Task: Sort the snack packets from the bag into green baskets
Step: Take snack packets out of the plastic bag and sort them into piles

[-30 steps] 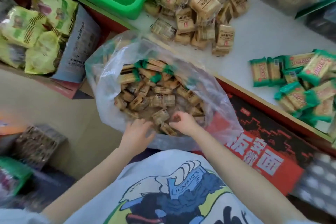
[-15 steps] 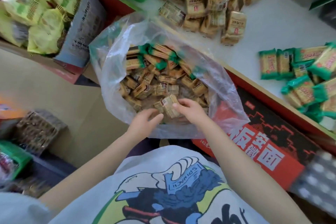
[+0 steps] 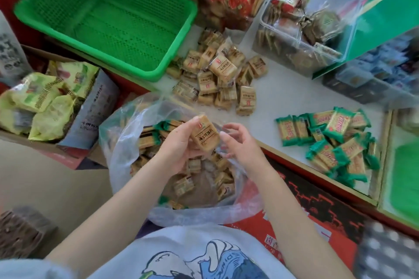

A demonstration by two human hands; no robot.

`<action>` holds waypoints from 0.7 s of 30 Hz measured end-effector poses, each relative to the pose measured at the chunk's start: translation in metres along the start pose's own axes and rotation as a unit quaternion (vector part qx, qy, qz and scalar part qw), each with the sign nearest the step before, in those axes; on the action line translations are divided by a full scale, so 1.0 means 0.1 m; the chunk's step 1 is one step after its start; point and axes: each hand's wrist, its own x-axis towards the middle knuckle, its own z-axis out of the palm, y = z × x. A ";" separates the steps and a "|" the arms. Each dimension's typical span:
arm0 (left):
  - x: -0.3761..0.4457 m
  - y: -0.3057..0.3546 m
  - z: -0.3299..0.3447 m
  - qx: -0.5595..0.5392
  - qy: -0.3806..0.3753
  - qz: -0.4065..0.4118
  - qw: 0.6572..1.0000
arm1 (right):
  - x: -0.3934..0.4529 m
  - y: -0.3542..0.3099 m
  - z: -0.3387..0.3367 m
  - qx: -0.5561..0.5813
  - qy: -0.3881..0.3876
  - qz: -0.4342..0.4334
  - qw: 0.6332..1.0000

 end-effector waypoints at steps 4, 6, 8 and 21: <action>0.26 0.18 0.13 0.055 -0.007 0.029 0.998 | 0.18 -0.20 -0.01 0.089 -0.080 0.050 0.992; 0.48 0.21 0.12 0.129 0.048 0.076 0.988 | 0.34 -0.27 -0.04 0.081 -0.033 0.042 0.995; 0.74 0.18 0.01 0.277 0.103 0.124 0.947 | 0.55 -0.36 -0.11 0.087 0.031 0.049 0.994; 1.04 -0.21 -0.36 0.673 0.054 0.092 0.732 | 1.25 -0.89 -0.15 0.137 0.095 0.036 0.985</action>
